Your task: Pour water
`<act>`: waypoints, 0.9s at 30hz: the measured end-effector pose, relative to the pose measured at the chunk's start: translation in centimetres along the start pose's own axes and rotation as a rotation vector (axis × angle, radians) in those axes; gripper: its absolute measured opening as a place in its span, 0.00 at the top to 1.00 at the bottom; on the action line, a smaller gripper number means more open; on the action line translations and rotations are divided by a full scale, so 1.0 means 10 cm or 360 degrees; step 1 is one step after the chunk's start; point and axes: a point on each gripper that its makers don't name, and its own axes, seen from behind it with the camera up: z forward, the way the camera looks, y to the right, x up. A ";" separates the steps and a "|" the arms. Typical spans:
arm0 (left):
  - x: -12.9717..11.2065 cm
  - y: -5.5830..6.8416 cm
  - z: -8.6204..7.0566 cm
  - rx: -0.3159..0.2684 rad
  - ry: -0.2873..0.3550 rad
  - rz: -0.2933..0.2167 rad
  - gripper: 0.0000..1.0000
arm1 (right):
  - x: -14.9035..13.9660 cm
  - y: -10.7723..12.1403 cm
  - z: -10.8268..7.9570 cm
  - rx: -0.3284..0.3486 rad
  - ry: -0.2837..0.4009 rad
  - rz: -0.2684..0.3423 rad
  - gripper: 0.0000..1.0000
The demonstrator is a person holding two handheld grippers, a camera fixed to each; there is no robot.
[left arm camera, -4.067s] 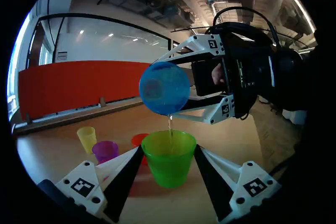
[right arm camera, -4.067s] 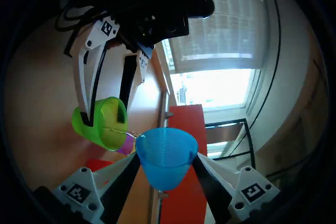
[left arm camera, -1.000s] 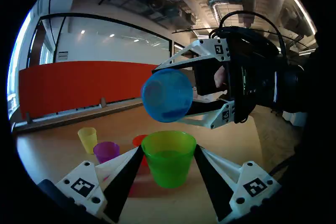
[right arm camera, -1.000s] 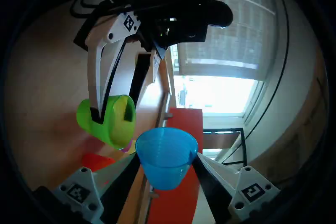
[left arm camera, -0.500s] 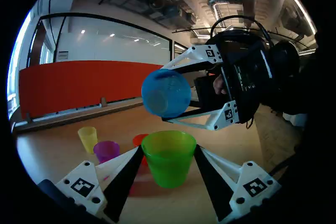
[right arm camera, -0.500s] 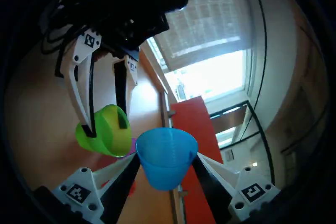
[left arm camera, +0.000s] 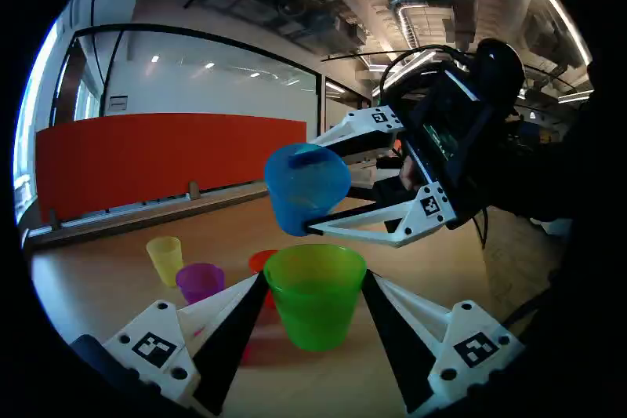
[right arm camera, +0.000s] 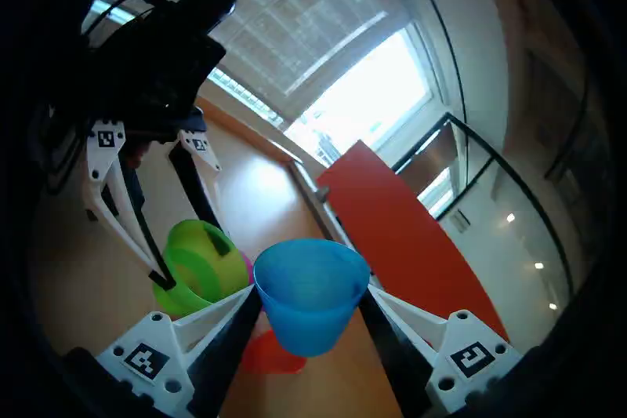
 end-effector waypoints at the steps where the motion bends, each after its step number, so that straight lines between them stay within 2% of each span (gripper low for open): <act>1: 0.00 0.00 0.00 0.0001 0.0000 0.0000 0.13 | 0.00 0.00 0.00 0.0000 0.0002 0.0042 0.12; 9: 0.01 -0.01 -0.02 0.0006 -0.0001 0.0003 0.13 | -0.16 -0.03 0.01 0.0053 -0.0026 0.0437 0.12; 14: 0.00 -0.03 -0.03 0.0012 0.0000 0.0002 0.13 | -0.19 -0.07 -0.01 0.0117 -0.0007 0.0613 0.12; 27: 0.02 -0.05 -0.06 0.0023 -0.0001 0.0005 0.13 | -0.31 -0.13 -0.05 0.0146 -0.0057 0.0758 0.12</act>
